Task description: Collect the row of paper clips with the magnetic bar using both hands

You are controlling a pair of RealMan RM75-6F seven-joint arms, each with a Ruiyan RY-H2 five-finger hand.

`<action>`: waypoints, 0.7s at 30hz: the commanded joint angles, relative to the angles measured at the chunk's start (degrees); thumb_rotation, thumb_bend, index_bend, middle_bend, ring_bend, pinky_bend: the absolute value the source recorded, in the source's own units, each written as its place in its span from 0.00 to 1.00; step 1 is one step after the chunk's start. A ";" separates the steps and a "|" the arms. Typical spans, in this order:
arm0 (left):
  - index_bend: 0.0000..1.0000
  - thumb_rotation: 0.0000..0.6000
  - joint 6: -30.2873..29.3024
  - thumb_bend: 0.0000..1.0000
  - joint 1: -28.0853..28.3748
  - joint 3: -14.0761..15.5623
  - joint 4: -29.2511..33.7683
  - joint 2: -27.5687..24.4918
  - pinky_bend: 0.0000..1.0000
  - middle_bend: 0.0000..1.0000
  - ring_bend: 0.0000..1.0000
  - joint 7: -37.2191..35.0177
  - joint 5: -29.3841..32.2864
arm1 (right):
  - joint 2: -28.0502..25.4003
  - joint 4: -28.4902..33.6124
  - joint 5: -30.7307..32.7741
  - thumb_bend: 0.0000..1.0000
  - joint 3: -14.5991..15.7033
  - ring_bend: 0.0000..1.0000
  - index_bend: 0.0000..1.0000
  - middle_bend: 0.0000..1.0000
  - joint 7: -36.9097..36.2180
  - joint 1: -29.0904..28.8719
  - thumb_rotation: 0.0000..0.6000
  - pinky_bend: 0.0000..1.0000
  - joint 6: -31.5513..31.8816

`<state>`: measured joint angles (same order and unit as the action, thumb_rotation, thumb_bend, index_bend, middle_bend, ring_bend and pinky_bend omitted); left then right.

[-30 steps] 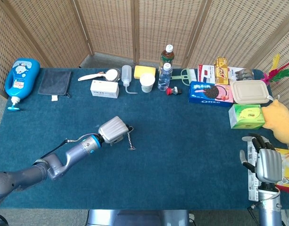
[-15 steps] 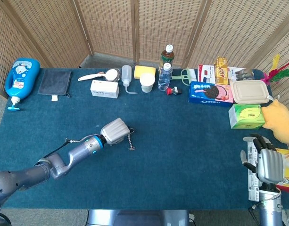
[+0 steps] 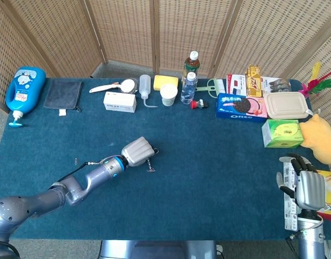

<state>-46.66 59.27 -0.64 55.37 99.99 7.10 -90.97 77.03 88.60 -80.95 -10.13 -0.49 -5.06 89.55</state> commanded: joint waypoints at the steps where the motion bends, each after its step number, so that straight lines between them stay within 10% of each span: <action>1: 0.43 1.00 0.11 0.56 0.10 -0.15 -0.26 0.32 0.77 0.58 0.70 0.09 0.16 | 0.01 -0.08 0.03 0.42 -0.01 0.27 0.36 0.32 -0.19 0.01 1.00 0.40 -0.05; 21: 0.43 1.00 1.48 0.56 0.80 -0.45 -0.33 1.03 0.77 0.58 0.70 1.12 0.95 | -0.25 -0.36 0.04 0.42 -0.05 0.27 0.36 0.32 -1.53 0.40 1.00 0.40 0.15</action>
<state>-45.18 60.07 -1.10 55.01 101.02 8.24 -90.03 76.78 88.22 -80.92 -10.18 -1.97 -4.68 89.70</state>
